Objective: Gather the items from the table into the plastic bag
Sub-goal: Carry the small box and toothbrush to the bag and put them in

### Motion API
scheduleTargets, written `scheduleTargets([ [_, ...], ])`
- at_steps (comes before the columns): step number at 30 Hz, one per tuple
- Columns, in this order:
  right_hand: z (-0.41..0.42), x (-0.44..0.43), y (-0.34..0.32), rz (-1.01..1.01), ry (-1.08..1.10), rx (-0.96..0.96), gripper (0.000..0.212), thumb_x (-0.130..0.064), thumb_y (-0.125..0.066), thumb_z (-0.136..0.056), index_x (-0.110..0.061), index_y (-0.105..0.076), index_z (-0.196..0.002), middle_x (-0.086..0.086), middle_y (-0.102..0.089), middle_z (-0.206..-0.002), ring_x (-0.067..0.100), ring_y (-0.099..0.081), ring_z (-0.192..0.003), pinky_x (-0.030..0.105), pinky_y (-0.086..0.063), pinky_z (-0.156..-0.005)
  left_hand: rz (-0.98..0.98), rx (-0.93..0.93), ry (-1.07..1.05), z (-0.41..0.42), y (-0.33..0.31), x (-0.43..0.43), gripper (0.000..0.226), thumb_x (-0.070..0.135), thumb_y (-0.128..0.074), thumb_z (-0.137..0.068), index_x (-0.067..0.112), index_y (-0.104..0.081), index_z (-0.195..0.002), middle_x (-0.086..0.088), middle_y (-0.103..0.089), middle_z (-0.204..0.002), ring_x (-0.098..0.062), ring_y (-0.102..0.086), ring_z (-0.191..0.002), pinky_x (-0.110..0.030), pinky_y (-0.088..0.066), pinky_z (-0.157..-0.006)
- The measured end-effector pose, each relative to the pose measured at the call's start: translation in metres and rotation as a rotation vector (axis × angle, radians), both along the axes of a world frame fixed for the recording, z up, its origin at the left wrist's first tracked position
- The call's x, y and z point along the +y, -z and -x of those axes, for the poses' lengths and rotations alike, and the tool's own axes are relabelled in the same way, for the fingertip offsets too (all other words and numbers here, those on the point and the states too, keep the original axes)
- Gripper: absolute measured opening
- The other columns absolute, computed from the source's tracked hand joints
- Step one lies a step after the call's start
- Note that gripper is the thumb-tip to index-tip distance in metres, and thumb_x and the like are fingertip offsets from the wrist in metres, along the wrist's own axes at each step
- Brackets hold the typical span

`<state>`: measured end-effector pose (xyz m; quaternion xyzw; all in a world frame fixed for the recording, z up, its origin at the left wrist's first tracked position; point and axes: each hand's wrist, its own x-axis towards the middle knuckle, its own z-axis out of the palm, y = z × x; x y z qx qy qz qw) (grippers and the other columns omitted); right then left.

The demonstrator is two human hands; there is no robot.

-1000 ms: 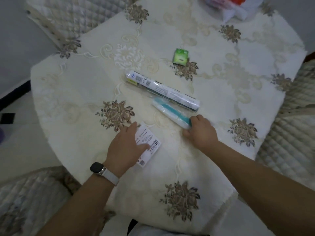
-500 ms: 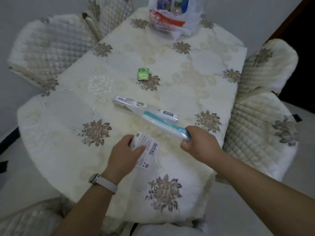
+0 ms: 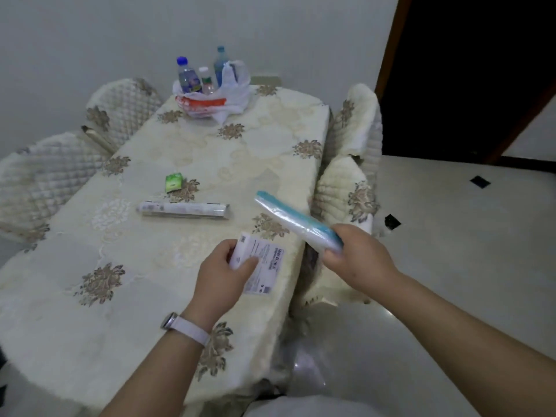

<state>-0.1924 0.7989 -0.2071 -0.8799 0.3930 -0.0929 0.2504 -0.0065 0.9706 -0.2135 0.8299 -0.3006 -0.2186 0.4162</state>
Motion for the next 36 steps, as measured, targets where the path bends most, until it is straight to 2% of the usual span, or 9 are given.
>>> scheduleTargets([
  [5,0.095,-0.045,-0.003,0.01,0.077,-0.052,0.019,-0.037,-0.059,-0.079,-0.026,-0.054,-0.094,-0.005,-0.052,-0.083,0.019,-0.052,-0.074,0.032,-0.043,-0.063,0.041,-0.035,0.038,0.075,-0.008,-0.06,0.021,0.026,-0.072,-0.087,0.027,-0.062,-0.106,0.012,-0.069,-0.094,-0.002,-0.066,-0.081,-0.017,-0.05,-0.062],
  [10,0.177,-0.081,-0.001,0.009,0.173,-0.063,0.015,-0.034,-0.059,-0.078,-0.026,-0.05,-0.085,-0.005,-0.048,-0.079,0.021,-0.052,-0.076,0.031,-0.036,-0.06,0.081,-0.019,0.121,0.139,-0.01,-0.115,0.019,0.025,-0.072,-0.087,0.024,-0.064,-0.105,0.011,-0.07,-0.095,-0.004,-0.068,-0.081,-0.016,-0.052,-0.06],
  [16,0.243,-0.116,-0.002,-0.016,0.309,-0.056,0.014,-0.034,-0.058,-0.078,-0.026,-0.048,-0.082,-0.006,-0.05,-0.08,0.019,-0.049,-0.075,0.032,-0.039,-0.063,0.071,-0.026,0.253,0.187,-0.014,-0.183,0.018,0.028,-0.07,-0.089,0.026,-0.064,-0.105,0.011,-0.071,-0.093,-0.003,-0.069,-0.08,-0.016,-0.053,-0.057],
  [19,0.261,-0.136,0.001,-0.046,0.37,-0.062,0.014,-0.034,-0.057,-0.077,-0.026,-0.046,-0.082,-0.005,-0.05,-0.08,0.019,-0.049,-0.074,0.031,-0.036,-0.06,0.083,-0.015,0.305,0.2,-0.013,-0.22,0.018,0.027,-0.071,-0.088,0.023,-0.064,-0.105,0.011,-0.07,-0.093,0.001,-0.066,-0.077,-0.009,-0.048,-0.054],
  [24,0.28,-0.178,0.009,-0.088,0.471,-0.028,0.015,-0.034,-0.058,-0.077,-0.027,-0.053,-0.089,-0.007,-0.055,-0.084,0.016,-0.051,-0.076,0.029,-0.038,-0.061,0.077,0.061,0.403,0.211,0.004,-0.294,0.018,0.026,-0.071,-0.088,0.023,-0.066,-0.104,0.007,-0.072,-0.096,-0.007,-0.07,-0.084,-0.028,-0.059,-0.067],
  [28,0.286,-0.229,0.013,-0.103,0.563,0.029,0.015,-0.033,-0.059,-0.077,-0.029,-0.053,-0.089,-0.008,-0.053,-0.085,0.016,-0.052,-0.078,0.028,-0.038,-0.065,0.104,0.16,0.454,0.216,0.02,-0.368,0.015,0.021,-0.072,-0.088,0.023,-0.066,-0.101,0.006,-0.072,-0.095,-0.002,-0.07,-0.079,-0.017,-0.054,-0.059],
  [31,0.28,-0.278,0.008,-0.11,0.624,0.062,0.013,-0.032,-0.059,-0.076,-0.028,-0.054,-0.087,-0.008,-0.053,-0.08,0.015,-0.054,-0.073,0.029,-0.039,-0.061,0.097,0.25,0.477,0.21,0.026,-0.429,0.014,0.02,-0.072,-0.088,0.023,-0.065,-0.1,0.004,-0.074,-0.096,-0.009,-0.072,-0.081,-0.029,-0.06,-0.065],
  [34,0.265,-0.33,-0.003,-0.104,0.668,0.072,0.015,-0.031,-0.058,-0.076,-0.028,-0.057,-0.09,-0.007,-0.055,-0.079,0.012,-0.054,-0.07,0.03,-0.044,-0.061,0.111,0.265,0.503,0.196,0.026,-0.487,0.016,0.018,-0.071,-0.088,0.017,-0.065,-0.103,0.002,-0.073,-0.094,-0.011,-0.072,-0.08,-0.023,-0.058,-0.062],
  [36,0.253,-0.365,-0.01,-0.08,0.676,0.075,0.016,-0.031,-0.06,-0.078,-0.028,-0.057,-0.093,-0.008,-0.055,-0.082,0.011,-0.054,-0.071,0.03,-0.046,-0.063,0.13,0.274,0.507,0.185,0.025,-0.522,0.017,0.019,-0.072,-0.088,0.017,-0.065,-0.103,0.001,-0.073,-0.094,-0.013,-0.073,-0.081,-0.026,-0.059,-0.062],
])
